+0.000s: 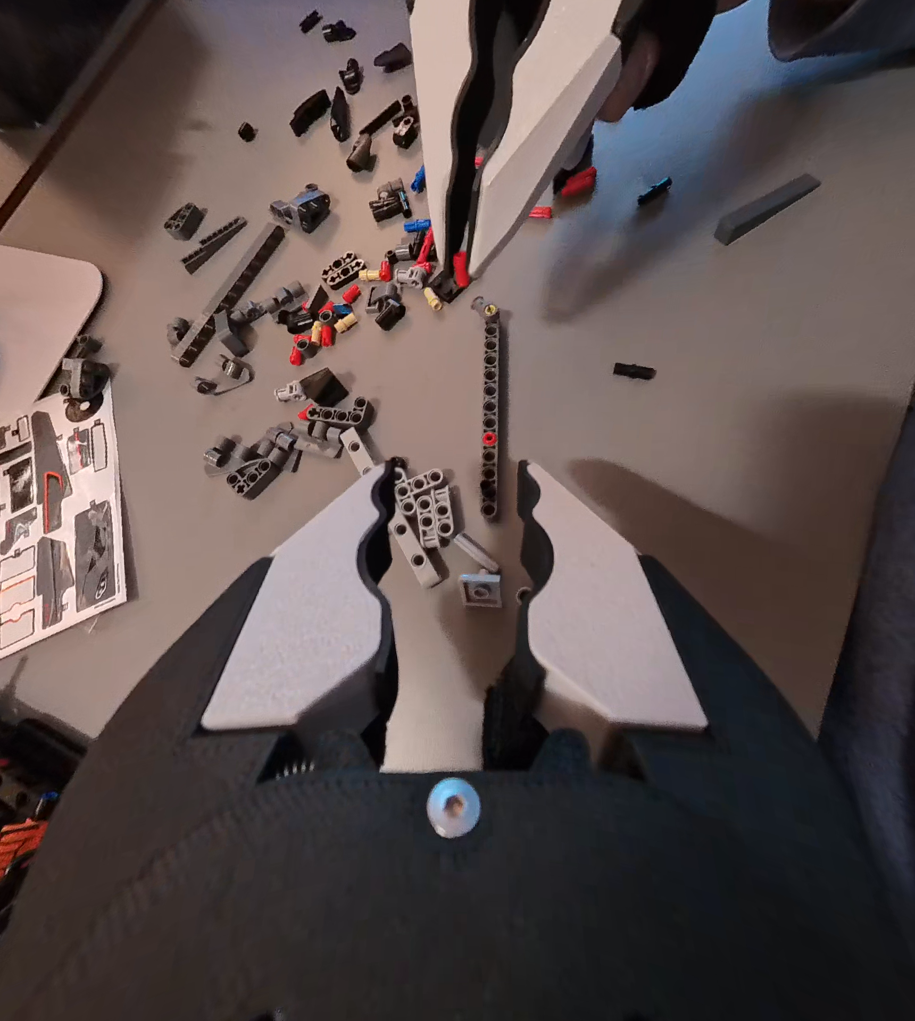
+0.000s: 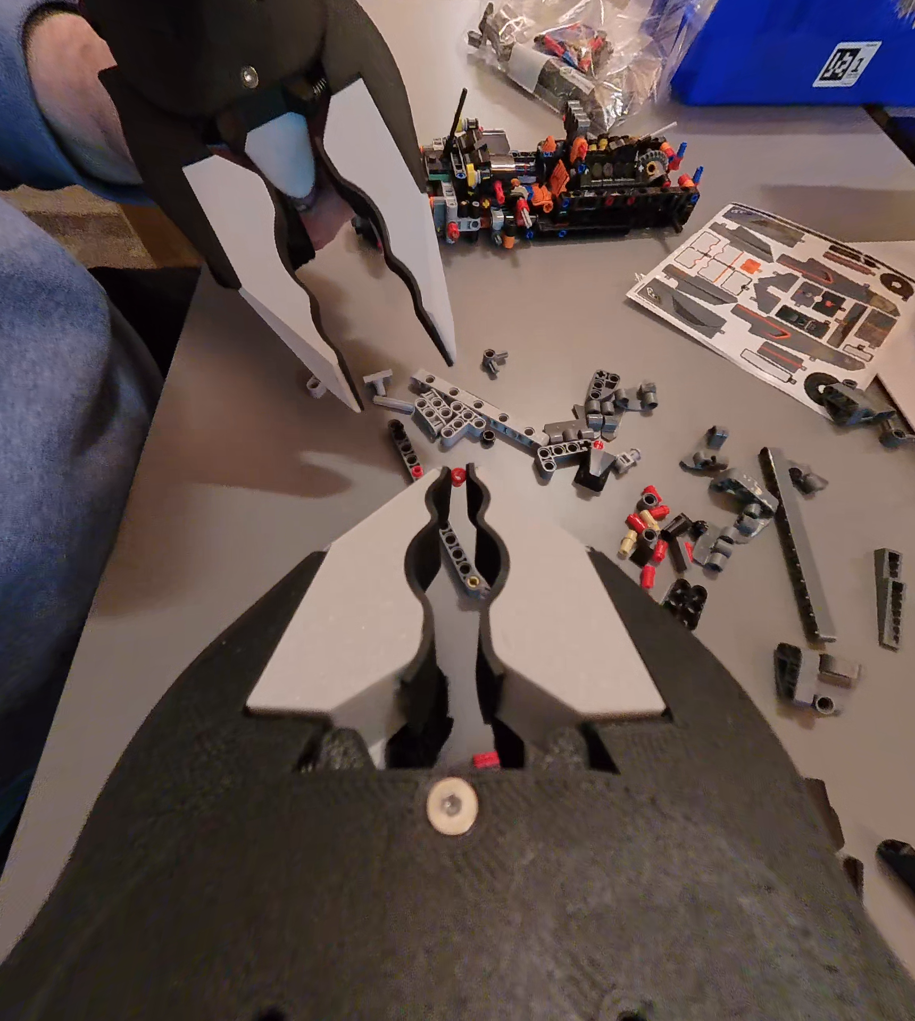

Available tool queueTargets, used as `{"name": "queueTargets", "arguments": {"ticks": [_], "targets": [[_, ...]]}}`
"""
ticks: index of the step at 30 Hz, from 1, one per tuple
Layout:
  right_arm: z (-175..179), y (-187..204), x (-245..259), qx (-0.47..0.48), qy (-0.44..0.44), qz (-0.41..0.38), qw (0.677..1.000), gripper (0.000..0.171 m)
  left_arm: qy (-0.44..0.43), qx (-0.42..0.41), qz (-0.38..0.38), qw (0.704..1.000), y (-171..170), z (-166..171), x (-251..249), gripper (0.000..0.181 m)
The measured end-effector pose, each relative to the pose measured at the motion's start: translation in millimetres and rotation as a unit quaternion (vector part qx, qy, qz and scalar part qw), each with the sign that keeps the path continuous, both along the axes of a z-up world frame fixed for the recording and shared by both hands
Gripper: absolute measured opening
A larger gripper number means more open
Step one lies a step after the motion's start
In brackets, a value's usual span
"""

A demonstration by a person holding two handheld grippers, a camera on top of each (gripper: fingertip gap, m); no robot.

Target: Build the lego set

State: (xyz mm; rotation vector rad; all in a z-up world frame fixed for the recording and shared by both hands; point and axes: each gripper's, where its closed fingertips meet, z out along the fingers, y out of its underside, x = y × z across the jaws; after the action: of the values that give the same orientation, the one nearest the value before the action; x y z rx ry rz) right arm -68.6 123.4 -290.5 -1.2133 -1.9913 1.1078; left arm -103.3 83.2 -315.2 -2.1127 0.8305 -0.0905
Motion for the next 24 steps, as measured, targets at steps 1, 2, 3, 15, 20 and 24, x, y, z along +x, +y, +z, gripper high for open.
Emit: {"name": "queueTargets", "arguments": {"ticks": [1,2,3,15,20,24], "targets": [[0.6,1.1,0.5,-0.001,0.002,-0.001,1.0,0.002,0.0,0.0,0.003,1.0,-0.3,0.1,-1.0,0.042],[2.4,1.7,0.8,-0.004,0.007,-0.003,1.0,0.002,-0.001,0.003,0.005,1.0,-0.5,0.4,-1.7,0.042],[4.8,2.3,0.6,-0.01,0.012,-0.006,1.0,0.002,-0.001,0.005,0.006,1.0,-0.6,0.7,-1.8,0.042],[29.8,-7.4,-2.3,-0.121,0.044,-0.001,0.992,0.002,0.007,0.041,0.007,0.999,-1.6,12.3,5.0,0.042],[38.1,-13.2,-3.3,-0.19,0.045,0.009,0.981,0.002,0.035,0.073,0.01,0.997,-0.5,15.9,11.9,0.041],[49.4,-20.8,-4.3,-0.281,0.057,0.024,0.958,0.003,0.033,0.11,0.019,0.993,4.7,27.3,23.3,0.037]]}}
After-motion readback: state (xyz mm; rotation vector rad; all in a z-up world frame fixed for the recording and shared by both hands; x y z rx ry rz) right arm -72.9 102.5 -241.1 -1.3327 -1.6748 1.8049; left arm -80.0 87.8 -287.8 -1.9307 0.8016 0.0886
